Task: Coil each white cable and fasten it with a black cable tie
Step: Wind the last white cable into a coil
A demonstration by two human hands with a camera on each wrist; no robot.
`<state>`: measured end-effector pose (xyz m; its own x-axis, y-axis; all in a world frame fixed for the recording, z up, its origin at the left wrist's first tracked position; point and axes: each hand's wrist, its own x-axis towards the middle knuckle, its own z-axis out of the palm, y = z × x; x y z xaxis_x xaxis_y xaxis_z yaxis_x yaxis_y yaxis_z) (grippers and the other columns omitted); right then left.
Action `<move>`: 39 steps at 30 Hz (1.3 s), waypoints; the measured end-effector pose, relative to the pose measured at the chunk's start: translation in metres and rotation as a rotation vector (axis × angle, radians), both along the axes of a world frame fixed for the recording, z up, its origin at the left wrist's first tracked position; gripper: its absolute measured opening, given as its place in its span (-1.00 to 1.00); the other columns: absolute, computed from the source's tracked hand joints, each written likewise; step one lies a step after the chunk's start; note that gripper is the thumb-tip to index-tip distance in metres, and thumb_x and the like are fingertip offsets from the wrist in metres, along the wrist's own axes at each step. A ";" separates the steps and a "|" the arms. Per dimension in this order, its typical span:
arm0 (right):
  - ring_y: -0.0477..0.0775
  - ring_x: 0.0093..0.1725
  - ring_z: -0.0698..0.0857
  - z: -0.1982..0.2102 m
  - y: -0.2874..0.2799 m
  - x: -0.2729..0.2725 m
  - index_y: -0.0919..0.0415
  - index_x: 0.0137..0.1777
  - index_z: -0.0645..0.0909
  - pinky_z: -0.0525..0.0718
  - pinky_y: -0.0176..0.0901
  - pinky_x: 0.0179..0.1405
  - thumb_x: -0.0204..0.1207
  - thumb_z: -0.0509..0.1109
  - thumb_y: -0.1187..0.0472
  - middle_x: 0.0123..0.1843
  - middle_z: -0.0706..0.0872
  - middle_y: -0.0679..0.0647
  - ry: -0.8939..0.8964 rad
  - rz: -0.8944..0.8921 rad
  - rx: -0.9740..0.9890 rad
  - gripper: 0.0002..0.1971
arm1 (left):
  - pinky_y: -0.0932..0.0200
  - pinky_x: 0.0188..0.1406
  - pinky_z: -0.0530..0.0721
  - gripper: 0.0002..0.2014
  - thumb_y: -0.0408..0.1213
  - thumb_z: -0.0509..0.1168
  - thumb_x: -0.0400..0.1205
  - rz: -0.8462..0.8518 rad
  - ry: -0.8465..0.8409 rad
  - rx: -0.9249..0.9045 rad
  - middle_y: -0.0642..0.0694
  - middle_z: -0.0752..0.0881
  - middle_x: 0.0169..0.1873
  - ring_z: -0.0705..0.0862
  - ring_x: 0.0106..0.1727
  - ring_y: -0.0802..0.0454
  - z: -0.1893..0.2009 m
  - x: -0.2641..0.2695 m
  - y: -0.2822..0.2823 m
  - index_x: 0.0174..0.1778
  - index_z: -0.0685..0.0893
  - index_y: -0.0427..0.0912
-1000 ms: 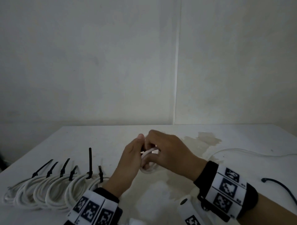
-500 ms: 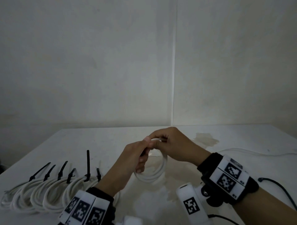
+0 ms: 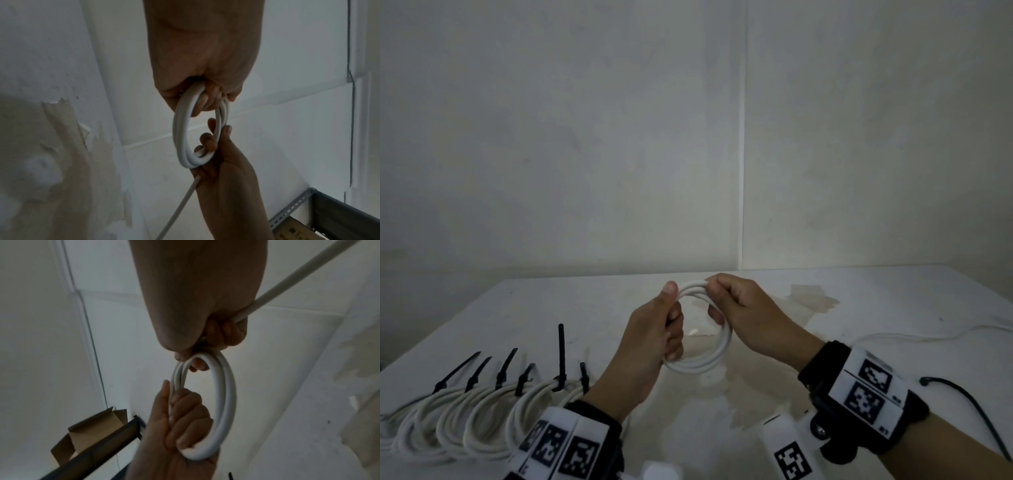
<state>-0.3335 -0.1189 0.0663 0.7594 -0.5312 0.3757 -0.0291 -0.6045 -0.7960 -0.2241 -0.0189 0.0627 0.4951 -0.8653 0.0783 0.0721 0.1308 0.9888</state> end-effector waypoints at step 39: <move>-0.05 -0.24 0.58 -0.044 -0.050 -0.010 0.15 0.09 0.54 0.51 -0.29 -0.18 0.68 0.11 0.14 -0.20 0.61 -0.04 0.163 -0.209 -0.411 -0.81 | 0.35 -0.79 0.22 -0.61 -0.09 0.12 0.69 0.520 0.372 -0.367 0.11 0.22 -0.78 0.16 -0.75 0.18 0.017 0.065 0.012 -0.46 0.27 -0.08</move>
